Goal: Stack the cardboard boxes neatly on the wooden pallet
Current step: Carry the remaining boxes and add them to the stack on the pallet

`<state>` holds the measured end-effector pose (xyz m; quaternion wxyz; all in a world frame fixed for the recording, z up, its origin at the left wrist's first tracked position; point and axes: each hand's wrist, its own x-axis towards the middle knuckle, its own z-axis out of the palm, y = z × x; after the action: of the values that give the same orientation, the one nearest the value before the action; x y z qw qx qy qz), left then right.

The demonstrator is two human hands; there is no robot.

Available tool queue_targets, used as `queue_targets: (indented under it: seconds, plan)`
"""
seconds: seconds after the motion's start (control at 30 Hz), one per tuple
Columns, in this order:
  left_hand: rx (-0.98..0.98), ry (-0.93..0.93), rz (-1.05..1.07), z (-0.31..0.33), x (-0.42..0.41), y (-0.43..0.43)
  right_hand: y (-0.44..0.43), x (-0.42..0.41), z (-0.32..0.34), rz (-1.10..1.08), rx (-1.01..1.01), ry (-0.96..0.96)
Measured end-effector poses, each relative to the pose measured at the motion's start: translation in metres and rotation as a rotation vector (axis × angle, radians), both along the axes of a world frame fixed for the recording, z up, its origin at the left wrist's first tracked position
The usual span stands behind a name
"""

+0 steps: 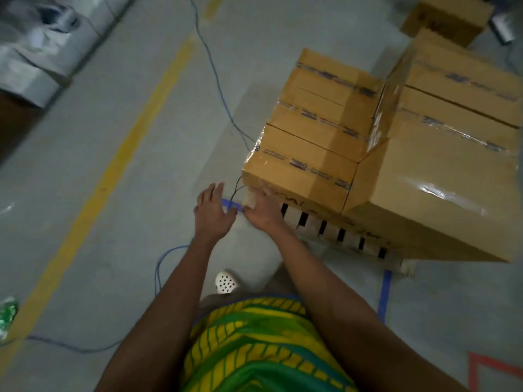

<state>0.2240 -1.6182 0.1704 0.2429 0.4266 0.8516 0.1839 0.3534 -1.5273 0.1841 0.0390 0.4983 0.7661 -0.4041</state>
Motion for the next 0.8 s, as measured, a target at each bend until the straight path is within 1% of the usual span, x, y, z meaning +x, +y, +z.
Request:
queue_targets:
  seconds: [0.17,0.3,0.4,0.5,0.63,0.73,0.8]
  plan:
    - [0.042,-0.022,0.073,0.015,-0.056,-0.003,0.005,-0.066,0.015,0.045,0.049,0.022]
    - [0.047,-0.032,0.045,0.014,-0.1,0.018,0.019,-0.106,0.012,0.023,0.035,0.02]
    - [0.052,-0.038,0.013,0.007,-0.14,0.047,0.044,-0.139,0.002,-0.016,0.012,-0.017]
    - [0.052,-0.033,-0.009,0.001,-0.185,0.089,0.083,-0.181,-0.012,-0.081,-0.018,-0.04]
    - [0.031,-0.03,-0.066,-0.008,-0.263,0.171,0.165,-0.258,-0.029,-0.117,-0.028,-0.046]
    - [0.006,-0.035,-0.104,-0.005,-0.32,0.241,0.234,-0.312,-0.02,-0.151,-0.032,-0.027]
    - [0.024,-0.02,-0.129,0.001,-0.353,0.286,0.278,-0.339,-0.007,-0.173,-0.01,0.001]
